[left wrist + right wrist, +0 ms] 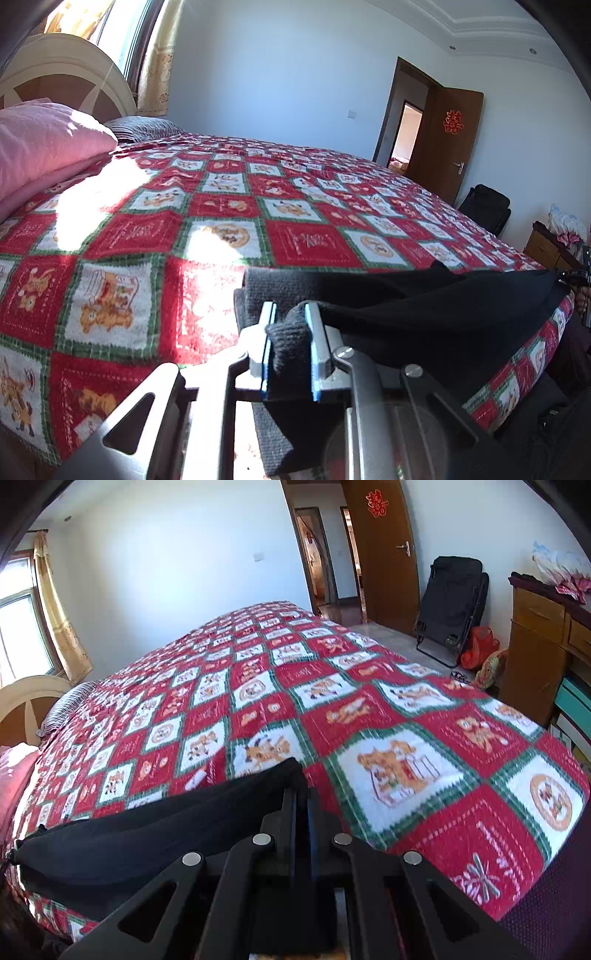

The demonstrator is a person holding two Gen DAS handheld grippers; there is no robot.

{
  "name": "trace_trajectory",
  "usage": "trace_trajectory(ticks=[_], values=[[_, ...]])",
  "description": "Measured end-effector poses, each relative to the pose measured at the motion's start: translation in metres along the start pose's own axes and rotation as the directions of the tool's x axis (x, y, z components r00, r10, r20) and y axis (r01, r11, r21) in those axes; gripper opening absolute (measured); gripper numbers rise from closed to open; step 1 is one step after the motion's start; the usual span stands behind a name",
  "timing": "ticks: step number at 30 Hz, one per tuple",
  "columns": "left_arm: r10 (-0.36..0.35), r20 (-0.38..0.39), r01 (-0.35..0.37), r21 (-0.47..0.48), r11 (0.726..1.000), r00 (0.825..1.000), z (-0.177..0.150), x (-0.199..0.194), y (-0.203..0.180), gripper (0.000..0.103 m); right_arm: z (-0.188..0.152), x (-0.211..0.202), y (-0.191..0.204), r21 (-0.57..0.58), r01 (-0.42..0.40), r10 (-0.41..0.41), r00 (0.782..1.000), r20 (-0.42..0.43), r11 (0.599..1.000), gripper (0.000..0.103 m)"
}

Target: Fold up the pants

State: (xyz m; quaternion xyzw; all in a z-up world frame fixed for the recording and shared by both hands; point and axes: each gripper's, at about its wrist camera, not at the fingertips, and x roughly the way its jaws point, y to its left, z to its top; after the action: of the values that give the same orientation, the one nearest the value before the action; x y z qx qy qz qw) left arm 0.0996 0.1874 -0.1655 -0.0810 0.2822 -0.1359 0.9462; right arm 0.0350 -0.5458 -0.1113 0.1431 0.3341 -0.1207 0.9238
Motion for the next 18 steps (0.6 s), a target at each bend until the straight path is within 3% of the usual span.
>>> trace_trajectory(ticks=[3, 5, 7, 8, 9, 11, 14, 18], values=[[0.004, 0.004, -0.004, 0.027, 1.0, 1.0, -0.011, -0.007, -0.001, 0.028, -0.007, -0.003, -0.004, -0.005, 0.005, -0.005, 1.0, -0.015, 1.0, 0.005], [0.02, 0.006, -0.02, 0.039, 0.999, 1.0, -0.015, -0.011, 0.001, 0.044, -0.011, -0.008, -0.007, -0.011, 0.008, -0.008, 1.0, -0.024, 1.0, 0.005], [0.04, 0.007, -0.04, 0.04, 0.998, 0.999, -0.018, -0.017, 0.006, 0.056, -0.013, -0.014, -0.008, -0.02, 0.022, -0.022, 0.999, -0.025, 1.0, 0.013], [0.049, 0.009, -0.049, 0.037, 0.998, 0.999, -0.019, -0.02, 0.009, 0.065, -0.013, -0.017, -0.009, -0.018, 0.033, -0.033, 0.999, -0.025, 0.999, 0.022], [0.054, 0.013, -0.055, 0.035, 0.998, 0.998, -0.02, -0.025, 0.013, 0.067, -0.013, -0.022, -0.009, -0.015, 0.058, -0.059, 0.998, -0.022, 0.998, 0.035], [0.059, 0.011, -0.06, 0.039, 0.997, 0.998, -0.024, -0.034, 0.018, 0.07, -0.012, -0.034, -0.007, -0.029, 0.128, -0.128, 0.992, 0.002, 0.991, 0.048], [0.1, 0.005, -0.1, 0.041, 0.994, 0.995, -0.027, -0.045, 0.026, 0.072, -0.01, -0.058, 0.017, -0.083, 0.184, -0.178, 0.981, 0.071, 0.979, 0.048], [0.16, 0.036, -0.159, -0.02, 0.987, 0.986, -0.022, -0.056, 0.036, 0.072, -0.01, -0.075, 0.092, -0.229, 0.067, -0.044, 0.994, 0.104, 0.971, 0.048]])
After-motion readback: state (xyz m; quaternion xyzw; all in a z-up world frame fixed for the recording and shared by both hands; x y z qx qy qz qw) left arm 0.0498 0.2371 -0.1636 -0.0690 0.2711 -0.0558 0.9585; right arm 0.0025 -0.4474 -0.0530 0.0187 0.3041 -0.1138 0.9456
